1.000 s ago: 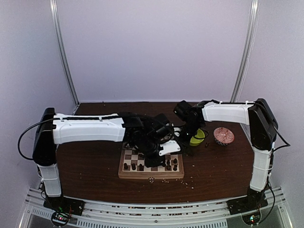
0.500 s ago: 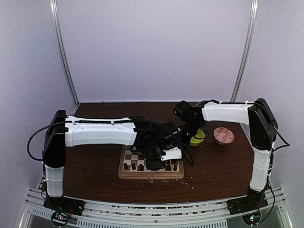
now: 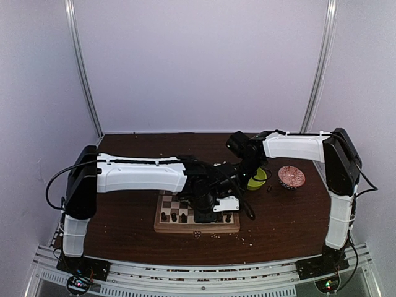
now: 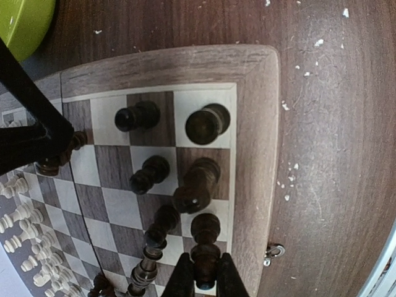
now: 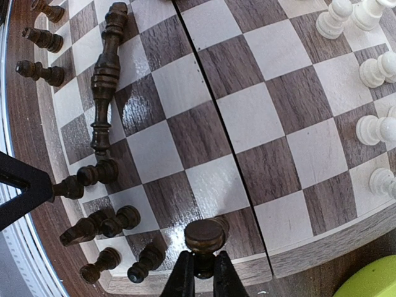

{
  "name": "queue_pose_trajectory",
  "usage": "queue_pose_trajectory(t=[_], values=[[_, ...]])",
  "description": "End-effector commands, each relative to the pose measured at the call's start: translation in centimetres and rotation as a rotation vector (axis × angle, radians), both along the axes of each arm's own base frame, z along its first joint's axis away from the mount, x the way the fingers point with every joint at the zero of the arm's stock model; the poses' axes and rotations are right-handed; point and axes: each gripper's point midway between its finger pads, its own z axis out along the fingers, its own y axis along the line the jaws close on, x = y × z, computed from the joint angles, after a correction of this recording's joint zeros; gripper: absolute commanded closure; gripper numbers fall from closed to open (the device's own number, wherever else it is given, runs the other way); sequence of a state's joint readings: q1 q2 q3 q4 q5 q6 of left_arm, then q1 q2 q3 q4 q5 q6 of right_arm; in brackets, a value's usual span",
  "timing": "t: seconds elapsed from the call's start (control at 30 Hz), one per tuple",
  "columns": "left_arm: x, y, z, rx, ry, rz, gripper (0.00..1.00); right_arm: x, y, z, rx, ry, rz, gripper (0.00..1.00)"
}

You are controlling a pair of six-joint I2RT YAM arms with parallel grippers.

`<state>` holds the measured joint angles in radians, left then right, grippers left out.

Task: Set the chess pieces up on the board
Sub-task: Place the bishop on c8.

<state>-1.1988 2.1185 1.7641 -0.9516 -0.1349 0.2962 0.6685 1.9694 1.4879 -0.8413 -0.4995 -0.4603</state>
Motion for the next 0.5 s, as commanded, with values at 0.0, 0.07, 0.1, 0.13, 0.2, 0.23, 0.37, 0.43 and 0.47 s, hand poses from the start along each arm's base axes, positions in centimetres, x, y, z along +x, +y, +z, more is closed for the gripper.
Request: queue_pose_trajectory(t=[0.0, 0.07, 0.1, 0.13, 0.2, 0.23, 0.37, 0.43, 0.47], values=[[0.44, -0.73, 0.06, -0.008, -0.010, -0.015, 0.93, 0.08, 0.06, -0.28, -0.010, 0.019, -0.005, 0.91], [0.39, -0.78, -0.04, -0.007, -0.007, -0.018, 0.92, 0.02, 0.02, -0.37, -0.012, 0.022, -0.005, 0.91], [0.39, -0.76, -0.13, -0.005, -0.007, -0.019, 0.92, 0.07, 0.06, -0.34, -0.011, 0.021, -0.005, 0.91], [0.37, -0.72, -0.20, -0.003, -0.006, -0.020, 0.91, 0.05, 0.04, -0.36, -0.012, 0.023, -0.005, 0.91], [0.33, -0.67, -0.34, 0.001, -0.004, -0.023, 0.90, 0.05, 0.07, -0.38, -0.011, 0.023, -0.003, 0.91], [0.32, -0.66, -0.40, 0.002, -0.003, -0.023, 0.89, 0.04, 0.07, -0.36, -0.011, 0.023, -0.003, 0.91], [0.35, -0.67, -0.52, 0.005, -0.004, -0.021, 0.82, 0.03, 0.06, -0.40, -0.012, 0.025, -0.003, 0.91], [0.46, -0.64, -0.47, 0.006, -0.009, -0.018, 0.79, 0.04, 0.09, -0.30, -0.010, 0.023, -0.003, 0.91], [0.56, -0.65, -0.34, 0.005, -0.015, -0.015, 0.77, 0.05, 0.10, -0.23, -0.009, 0.022, -0.003, 0.91]])
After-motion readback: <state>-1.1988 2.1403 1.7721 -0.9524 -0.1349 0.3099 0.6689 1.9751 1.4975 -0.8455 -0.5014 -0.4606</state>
